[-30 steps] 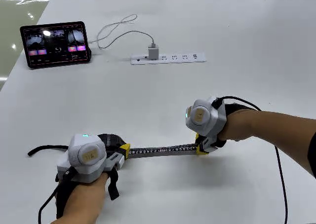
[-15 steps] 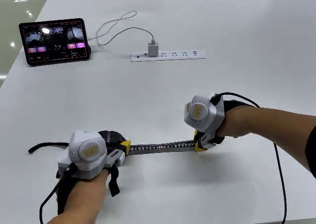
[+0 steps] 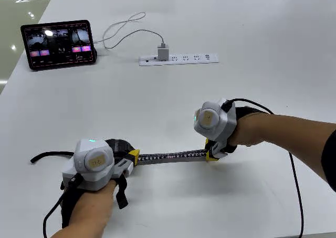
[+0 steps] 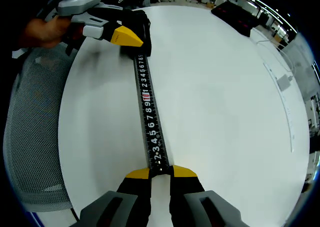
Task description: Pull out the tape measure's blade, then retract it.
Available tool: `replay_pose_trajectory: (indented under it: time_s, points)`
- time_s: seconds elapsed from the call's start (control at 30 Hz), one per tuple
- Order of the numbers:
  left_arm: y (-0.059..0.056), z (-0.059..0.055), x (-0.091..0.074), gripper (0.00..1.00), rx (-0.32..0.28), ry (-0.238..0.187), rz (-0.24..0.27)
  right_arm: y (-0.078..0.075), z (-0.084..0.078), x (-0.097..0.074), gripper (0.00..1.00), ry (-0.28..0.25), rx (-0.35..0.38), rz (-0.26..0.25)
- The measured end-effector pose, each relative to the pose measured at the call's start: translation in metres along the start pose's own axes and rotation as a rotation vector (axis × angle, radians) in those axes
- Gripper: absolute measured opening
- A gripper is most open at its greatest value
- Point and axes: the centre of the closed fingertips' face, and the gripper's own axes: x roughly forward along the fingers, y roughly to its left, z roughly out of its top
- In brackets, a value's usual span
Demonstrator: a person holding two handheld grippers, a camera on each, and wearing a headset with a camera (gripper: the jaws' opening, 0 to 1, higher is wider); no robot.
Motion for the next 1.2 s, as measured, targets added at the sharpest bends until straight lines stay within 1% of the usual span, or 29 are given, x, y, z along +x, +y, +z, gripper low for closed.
replay_pose_trajectory:
  time_s: [0.3,0.57,0.7,0.77,0.9,1.2]
  points:
    - [0.0,0.0,0.0,0.59,-0.002,0.005,-0.001,0.0,0.002,0.001,0.09,0.008,-0.008,-0.002]
    - [0.0,0.0,0.0,0.59,0.004,0.004,0.002,0.001,0.005,0.001,0.09,0.011,-0.008,0.0]
    - [0.0,0.0,0.0,0.59,0.009,-0.003,0.004,0.0,0.007,0.002,0.09,0.008,-0.007,0.008]
    - [0.0,0.0,0.0,0.59,0.008,0.0,0.004,0.001,0.008,0.002,0.09,0.009,0.0,0.006]
    - [0.0,-0.001,0.0,0.59,0.009,0.002,0.006,0.001,0.009,0.003,0.09,0.019,-0.009,0.004]
    - [0.0,-0.001,0.0,0.59,0.009,0.003,0.004,0.001,0.012,0.003,0.09,0.019,0.002,-0.008]
